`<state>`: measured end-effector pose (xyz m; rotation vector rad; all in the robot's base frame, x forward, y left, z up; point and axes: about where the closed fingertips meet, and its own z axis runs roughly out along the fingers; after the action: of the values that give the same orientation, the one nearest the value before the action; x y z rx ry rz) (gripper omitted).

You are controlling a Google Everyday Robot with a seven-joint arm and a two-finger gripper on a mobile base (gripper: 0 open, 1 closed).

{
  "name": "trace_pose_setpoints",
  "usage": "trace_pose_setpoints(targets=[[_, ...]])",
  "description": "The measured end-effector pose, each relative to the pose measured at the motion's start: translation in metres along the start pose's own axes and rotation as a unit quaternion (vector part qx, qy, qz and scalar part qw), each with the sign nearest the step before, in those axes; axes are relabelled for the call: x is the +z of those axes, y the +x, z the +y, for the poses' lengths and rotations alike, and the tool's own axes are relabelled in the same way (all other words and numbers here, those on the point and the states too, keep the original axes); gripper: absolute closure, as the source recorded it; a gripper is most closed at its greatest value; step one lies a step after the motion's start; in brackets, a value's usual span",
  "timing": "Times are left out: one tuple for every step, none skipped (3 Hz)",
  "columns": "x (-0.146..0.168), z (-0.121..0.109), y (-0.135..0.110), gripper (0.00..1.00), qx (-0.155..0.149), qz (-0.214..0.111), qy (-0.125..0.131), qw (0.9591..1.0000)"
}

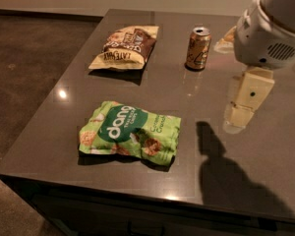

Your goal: Pick green rice chip bag

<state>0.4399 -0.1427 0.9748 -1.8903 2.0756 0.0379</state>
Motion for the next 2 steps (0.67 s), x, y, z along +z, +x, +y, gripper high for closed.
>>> trace_pose_setpoints(targets=[[0.021, 0.007, -0.038, 0.0, -0.038, -0.005, -0.007, 0.9993], [0.068, 0.012, -0.071, 0.0, -0.075, 0.009, -0.018, 0.997]])
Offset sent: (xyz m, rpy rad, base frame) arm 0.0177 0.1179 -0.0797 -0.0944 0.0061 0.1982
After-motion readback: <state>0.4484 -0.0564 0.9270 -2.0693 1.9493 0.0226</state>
